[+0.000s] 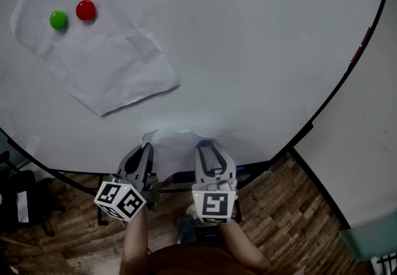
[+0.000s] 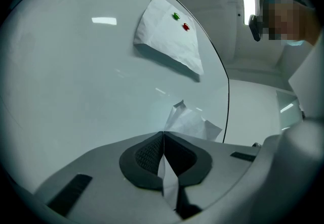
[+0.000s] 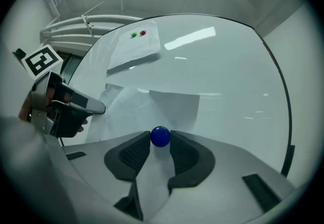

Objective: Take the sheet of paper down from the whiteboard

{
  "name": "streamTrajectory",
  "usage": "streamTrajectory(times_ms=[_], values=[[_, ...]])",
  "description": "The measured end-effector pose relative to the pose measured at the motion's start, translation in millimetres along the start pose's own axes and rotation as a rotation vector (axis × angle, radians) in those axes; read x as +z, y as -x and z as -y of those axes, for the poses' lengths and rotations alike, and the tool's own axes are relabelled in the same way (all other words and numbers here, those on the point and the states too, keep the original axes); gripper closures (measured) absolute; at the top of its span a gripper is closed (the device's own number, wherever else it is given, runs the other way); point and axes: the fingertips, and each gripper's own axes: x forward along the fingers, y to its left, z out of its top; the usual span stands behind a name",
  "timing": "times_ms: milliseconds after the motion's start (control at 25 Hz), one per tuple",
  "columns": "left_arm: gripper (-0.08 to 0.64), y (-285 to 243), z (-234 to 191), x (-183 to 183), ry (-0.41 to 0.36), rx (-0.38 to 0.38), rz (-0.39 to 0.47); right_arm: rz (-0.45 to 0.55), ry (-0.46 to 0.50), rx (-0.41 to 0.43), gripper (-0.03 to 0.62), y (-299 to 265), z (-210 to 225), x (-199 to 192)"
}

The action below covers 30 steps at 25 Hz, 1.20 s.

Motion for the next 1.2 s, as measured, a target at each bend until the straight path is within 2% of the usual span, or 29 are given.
streamTrajectory(times_ms=[520, 840, 1200], values=[[0.535, 23.6, -16.3, 6.2, -0.019, 0.069, 0.001, -0.019, -0.014, -0.008, 0.457, 8.6, 8.4, -10.8], [0.535, 36.5, -35.8, 18.0, -0.009, 0.121, 0.030, -0.036, -0.034, -0.010, 0.457, 10.3, 12.8, -16.0], [0.535, 37.2, -39.4, 20.7, -0.006, 0.127, 0.035, -0.045, -0.048, -0.026, 0.457, 10.8, 19.0, -20.6]])
